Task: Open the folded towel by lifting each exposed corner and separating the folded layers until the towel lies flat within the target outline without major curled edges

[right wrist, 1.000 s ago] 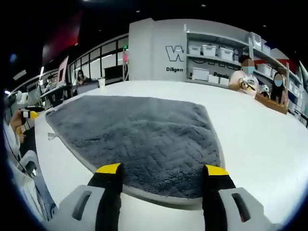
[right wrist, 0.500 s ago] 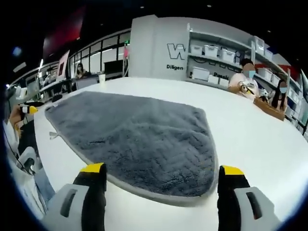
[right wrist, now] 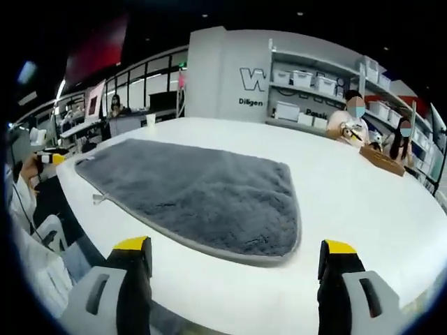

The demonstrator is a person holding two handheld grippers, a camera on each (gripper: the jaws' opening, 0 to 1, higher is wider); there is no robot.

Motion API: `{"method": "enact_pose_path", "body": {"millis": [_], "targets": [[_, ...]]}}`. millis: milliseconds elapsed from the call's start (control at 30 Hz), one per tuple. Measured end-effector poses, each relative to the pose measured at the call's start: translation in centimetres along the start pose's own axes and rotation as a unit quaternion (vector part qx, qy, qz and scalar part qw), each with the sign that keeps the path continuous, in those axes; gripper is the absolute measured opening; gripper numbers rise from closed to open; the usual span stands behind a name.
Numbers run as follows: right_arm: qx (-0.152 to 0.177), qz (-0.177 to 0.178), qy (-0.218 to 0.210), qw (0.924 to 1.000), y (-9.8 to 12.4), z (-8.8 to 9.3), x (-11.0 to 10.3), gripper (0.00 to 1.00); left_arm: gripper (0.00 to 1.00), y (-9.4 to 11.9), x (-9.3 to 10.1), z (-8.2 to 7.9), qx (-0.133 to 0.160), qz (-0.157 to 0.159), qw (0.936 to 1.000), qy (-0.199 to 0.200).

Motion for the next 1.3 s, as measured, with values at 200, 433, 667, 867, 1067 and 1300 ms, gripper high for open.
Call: {"method": "enact_pose_path", "body": {"millis": [200, 433, 667, 867, 1067, 1300], "targets": [[-0.007, 0.002, -0.002, 1.0000, 0.0, 0.2, 0.0, 0.99, 0.99, 0.7, -0.9, 1.0, -0.004, -0.006, 0.9999, 0.012], [-0.011, 0.002, -0.001, 0.9999, -0.2, -0.1, -0.1, 0.99, 0.99, 1.3, -1.5, 1.6, -0.001, -0.012, 0.9997, 0.021], [-0.022, -0.004, 0.004, 0.9997, -0.6, 0.0, -0.7, 0.99, 0.99, 1.4, -1.6, 2.0, 0.000, -0.005, 0.9997, 0.024], [-0.017, -0.001, -0.002, 0.9998, -0.5, -0.1, -0.6, 0.99, 0.99, 1.4, -1.5, 2.0, 0.001, 0.001, 0.9998, 0.022], [-0.018, 0.000, 0.003, 0.9998, -0.3, -0.1, -0.7, 0.99, 0.99, 1.1, -1.3, 1.7, 0.015, 0.009, 0.9996, 0.021], [-0.020, -0.001, -0.001, 0.9998, -0.4, 0.1, -0.5, 0.99, 0.99, 0.5, -0.9, 1.4, 0.016, 0.023, 0.9994, 0.022]]}}
Point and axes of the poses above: the point that each gripper's makers call its tool centre point, and the gripper's own axes: y roughly backward along the fingers, x roughly to its right, z roughly out of its underside, the point moved 9 cm from there along y, roughly backward along the fingers, and after that the axes turned 12 degrees about -x, right-handed, at the moved point
